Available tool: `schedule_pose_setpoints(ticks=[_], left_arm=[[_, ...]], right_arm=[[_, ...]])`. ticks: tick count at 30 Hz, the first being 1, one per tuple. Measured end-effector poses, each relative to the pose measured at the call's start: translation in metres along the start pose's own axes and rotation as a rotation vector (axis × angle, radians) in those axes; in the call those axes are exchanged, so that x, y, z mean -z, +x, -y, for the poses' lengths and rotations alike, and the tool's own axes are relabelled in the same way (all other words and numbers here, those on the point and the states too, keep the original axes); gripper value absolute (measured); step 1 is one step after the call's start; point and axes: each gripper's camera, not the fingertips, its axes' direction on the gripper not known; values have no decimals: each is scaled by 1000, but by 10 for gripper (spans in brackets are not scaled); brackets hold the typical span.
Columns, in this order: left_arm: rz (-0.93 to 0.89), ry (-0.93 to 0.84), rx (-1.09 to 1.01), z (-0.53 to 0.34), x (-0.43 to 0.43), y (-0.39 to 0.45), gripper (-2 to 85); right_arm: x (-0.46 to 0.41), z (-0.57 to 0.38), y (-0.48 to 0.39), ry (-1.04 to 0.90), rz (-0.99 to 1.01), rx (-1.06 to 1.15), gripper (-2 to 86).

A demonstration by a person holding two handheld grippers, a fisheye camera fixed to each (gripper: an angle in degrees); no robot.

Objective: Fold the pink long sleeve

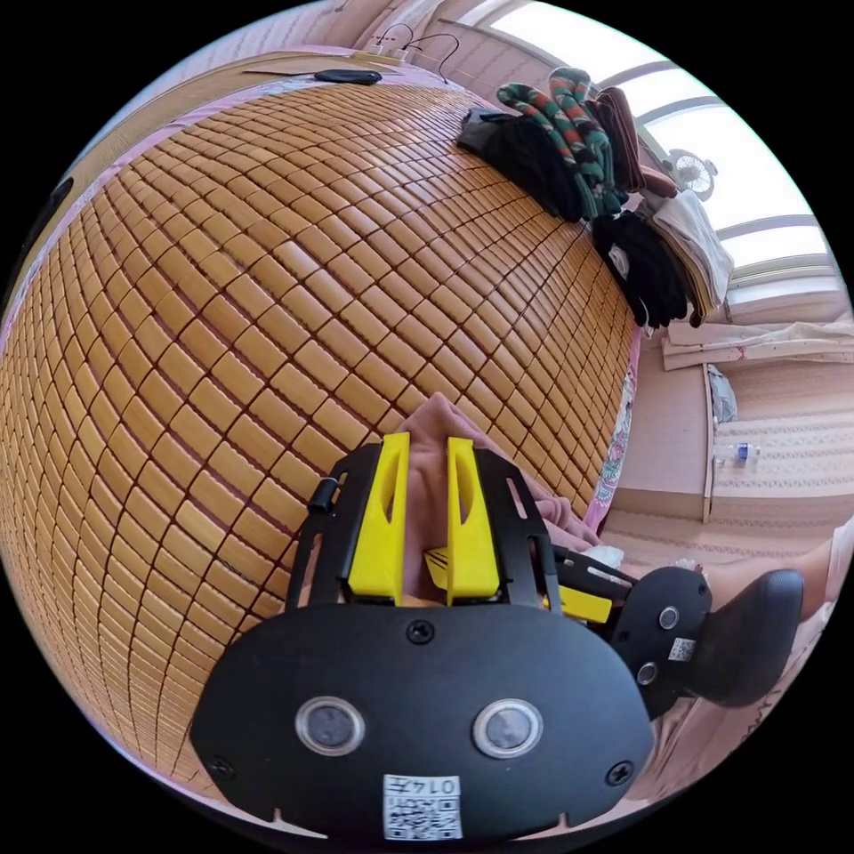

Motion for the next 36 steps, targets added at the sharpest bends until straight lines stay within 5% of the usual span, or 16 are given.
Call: schedule_pose_setpoints(ticks=[10, 19, 29, 33, 36], left_arm=[[156, 89, -127, -6, -15, 16, 71], [92, 106, -104, -5, -19, 3, 71], [27, 100, -31, -4, -8, -3, 102], [22, 133, -48, -3, 11, 1, 119], [17, 91, -65, 4, 8, 4, 123]], right_arm=[[-16, 4, 36, 1, 30, -11, -9], [-30, -8, 51, 114, -18, 242, -9], [2, -41, 115, 177, 21, 270, 4], [11, -77, 171, 146, 44, 228, 180], [-8, -86, 197, -5, 154, 154, 179]])
